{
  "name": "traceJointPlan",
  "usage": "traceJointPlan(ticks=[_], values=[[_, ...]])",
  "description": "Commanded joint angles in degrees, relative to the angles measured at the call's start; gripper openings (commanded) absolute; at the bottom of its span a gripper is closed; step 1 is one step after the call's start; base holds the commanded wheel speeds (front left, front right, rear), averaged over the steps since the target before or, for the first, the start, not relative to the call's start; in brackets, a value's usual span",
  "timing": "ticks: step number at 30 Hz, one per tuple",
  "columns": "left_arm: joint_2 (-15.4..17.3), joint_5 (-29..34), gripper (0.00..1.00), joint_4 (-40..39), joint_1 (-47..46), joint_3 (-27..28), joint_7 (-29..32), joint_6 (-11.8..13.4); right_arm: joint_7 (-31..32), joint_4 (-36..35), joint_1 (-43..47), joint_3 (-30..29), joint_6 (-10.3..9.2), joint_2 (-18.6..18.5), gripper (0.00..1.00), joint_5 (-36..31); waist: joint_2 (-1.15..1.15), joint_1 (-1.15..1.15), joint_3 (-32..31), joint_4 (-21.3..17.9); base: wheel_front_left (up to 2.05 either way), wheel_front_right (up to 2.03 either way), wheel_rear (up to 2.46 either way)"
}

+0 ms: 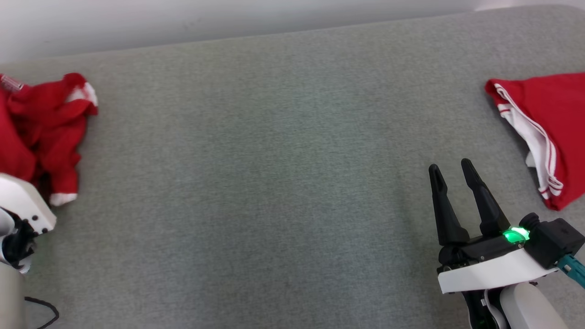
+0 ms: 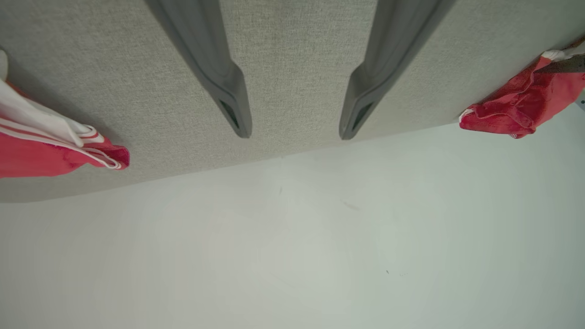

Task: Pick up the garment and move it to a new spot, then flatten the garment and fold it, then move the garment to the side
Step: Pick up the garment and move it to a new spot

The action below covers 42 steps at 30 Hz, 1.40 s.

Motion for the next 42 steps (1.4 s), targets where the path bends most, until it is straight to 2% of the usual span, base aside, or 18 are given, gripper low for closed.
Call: traceJointPlan(ticks=[1, 5, 7, 8, 16, 21, 27, 33, 42], values=[[0.3, -0.2, 1.00, 2.4, -0.2, -0.2, 2.1, 0.2, -0.2, -0.1, -0.6, 0.0, -0.12, 0.3, 1.00, 0.1, 0.00, -0.01, 0.9, -1.7, 0.00, 0.00, 0.00], [-0.3, -0.6, 1.00, 7.1, 0.1, -0.9, 4.0, -0.3, -0.2, 0.3, -0.5, 0.0, -0.12, 0.4, 1.00, 0.1, 0.00, -0.01, 0.6, -2.4, 0.00, 0.00, 0.00], [-0.1, -0.5, 0.23, 8.2, 0.1, -1.2, 3.2, -0.4, -0.2, 0.5, -0.2, -0.1, -0.12, 0.4, 1.00, -0.1, 0.00, -0.01, 0.0, -2.3, 0.00, 0.00, 0.00], [0.0, -0.4, 0.00, 8.6, 0.0, -1.3, 2.7, -0.4, -0.2, 0.6, 0.1, -0.2, -0.12, 0.4, 1.00, -0.3, 0.00, -0.01, -0.4, -2.2, 0.00, 0.00, 0.00], [0.5, 1.7, 0.00, 8.2, -3.2, -4.3, -2.7, -1.7, -0.2, 1.3, 1.8, 0.1, -0.12, -0.1, 1.00, -0.7, 0.00, -0.01, -5.5, 0.2, 0.00, 0.00, 0.00], [-0.6, 2.0, 0.00, 6.3, -4.4, -6.8, -5.6, -2.9, -0.2, 2.1, 3.2, 0.7, -0.12, -0.2, 1.00, -0.8, 0.00, -0.01, -10.3, 1.2, 0.00, 0.00, 0.00], [-2.4, 1.4, 0.00, 2.2, -4.9, -10.6, -6.4, -3.8, -0.1, 2.8, 5.1, 1.0, -0.12, -0.5, 1.00, -0.4, 0.00, -0.01, -14.7, 1.5, 0.00, 0.00, 0.00], [-5.1, -2.0, 0.00, -7.8, -2.6, -17.4, -5.2, -3.9, -0.2, 2.2, 6.9, -0.4, -0.12, -1.4, 1.00, -0.6, 0.00, -0.01, -17.8, 0.8, 0.00, 0.00, 0.00], [-6.4, -5.9, 0.00, -30.7, 3.6, -24.1, -0.1, -3.8, -0.1, 1.1, 8.2, -2.4, -0.12, -2.0, 1.00, -1.2, 0.00, -0.01, -19.7, -3.7, 0.00, 0.00, 0.00]])
